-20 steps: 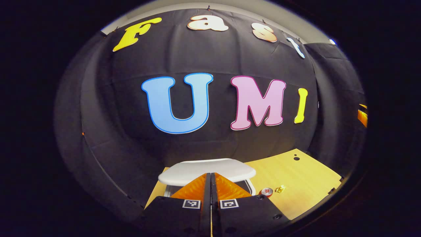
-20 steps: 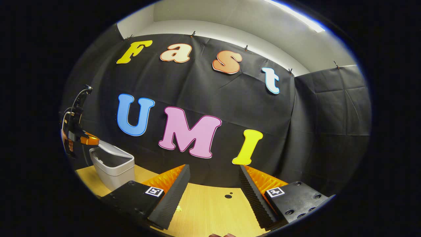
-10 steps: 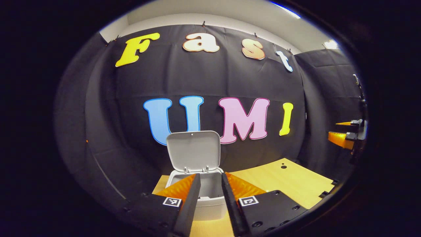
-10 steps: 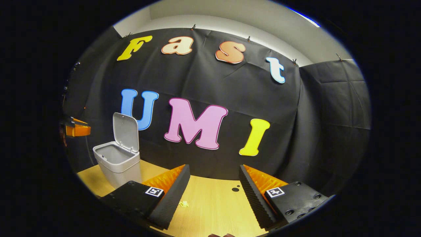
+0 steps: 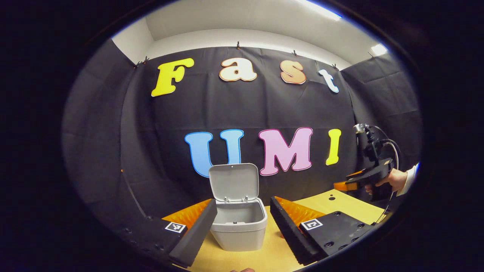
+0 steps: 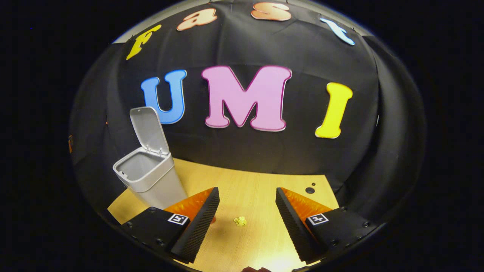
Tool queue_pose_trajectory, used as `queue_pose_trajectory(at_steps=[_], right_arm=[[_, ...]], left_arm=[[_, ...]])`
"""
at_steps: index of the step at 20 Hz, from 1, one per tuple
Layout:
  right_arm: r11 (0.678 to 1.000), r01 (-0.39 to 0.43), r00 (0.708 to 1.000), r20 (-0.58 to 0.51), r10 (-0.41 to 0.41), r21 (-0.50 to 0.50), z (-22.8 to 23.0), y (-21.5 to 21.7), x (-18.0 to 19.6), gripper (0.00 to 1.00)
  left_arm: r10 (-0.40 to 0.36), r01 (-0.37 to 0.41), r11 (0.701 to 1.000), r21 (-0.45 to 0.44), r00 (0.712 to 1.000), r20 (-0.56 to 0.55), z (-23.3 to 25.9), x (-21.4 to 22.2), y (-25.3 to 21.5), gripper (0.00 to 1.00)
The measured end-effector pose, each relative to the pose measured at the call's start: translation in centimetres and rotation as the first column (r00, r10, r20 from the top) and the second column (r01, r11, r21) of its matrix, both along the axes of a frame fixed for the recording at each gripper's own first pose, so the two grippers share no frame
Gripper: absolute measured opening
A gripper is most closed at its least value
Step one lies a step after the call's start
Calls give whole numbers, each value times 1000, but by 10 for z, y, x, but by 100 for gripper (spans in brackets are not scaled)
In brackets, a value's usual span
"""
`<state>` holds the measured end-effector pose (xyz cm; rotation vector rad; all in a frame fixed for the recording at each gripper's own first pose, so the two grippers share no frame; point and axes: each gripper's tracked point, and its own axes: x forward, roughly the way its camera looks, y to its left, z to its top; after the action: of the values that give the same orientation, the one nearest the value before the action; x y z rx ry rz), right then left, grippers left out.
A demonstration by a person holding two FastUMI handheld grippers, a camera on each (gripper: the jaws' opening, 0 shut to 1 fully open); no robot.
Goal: Press the lid of the desktop garbage bin to open it, pick up the crumpled paper on the desktop and throw it into the bin, then pick up the pop can on the desktop and drop it into the bin, and finally close the garbage bin lid.
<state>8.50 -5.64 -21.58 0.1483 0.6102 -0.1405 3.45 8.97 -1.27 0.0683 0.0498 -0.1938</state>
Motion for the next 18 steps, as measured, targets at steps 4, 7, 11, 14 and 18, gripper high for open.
queue_pose_trajectory(at_steps=[4, 7, 11, 14, 18], right_arm=[[995, -79, 984, -156, 87, 55, -63, 7, 30, 98], [989, -106, 947, -292, 132, 103, -122, 14, 44, 98], [980, -115, 846, -501, 184, 164, -201, 20, 45, 98], [974, -125, 764, -608, 216, 188, -251, 25, 43, 98], [966, -91, 673, -700, 238, 241, -307, 31, 38, 100]], left_arm=[[49, -48, 998, 28, 999, -11, -8, -13, -3, 95], [87, -86, 996, 36, 996, -7, -5, -19, -5, 95], [146, -145, 989, 31, 989, -35, -11, -32, -4, 94], [214, -211, 976, 53, 975, -67, -20, -43, 7, 95], [308, -306, 951, 33, 944, -115, -34, -56, 19, 95]])
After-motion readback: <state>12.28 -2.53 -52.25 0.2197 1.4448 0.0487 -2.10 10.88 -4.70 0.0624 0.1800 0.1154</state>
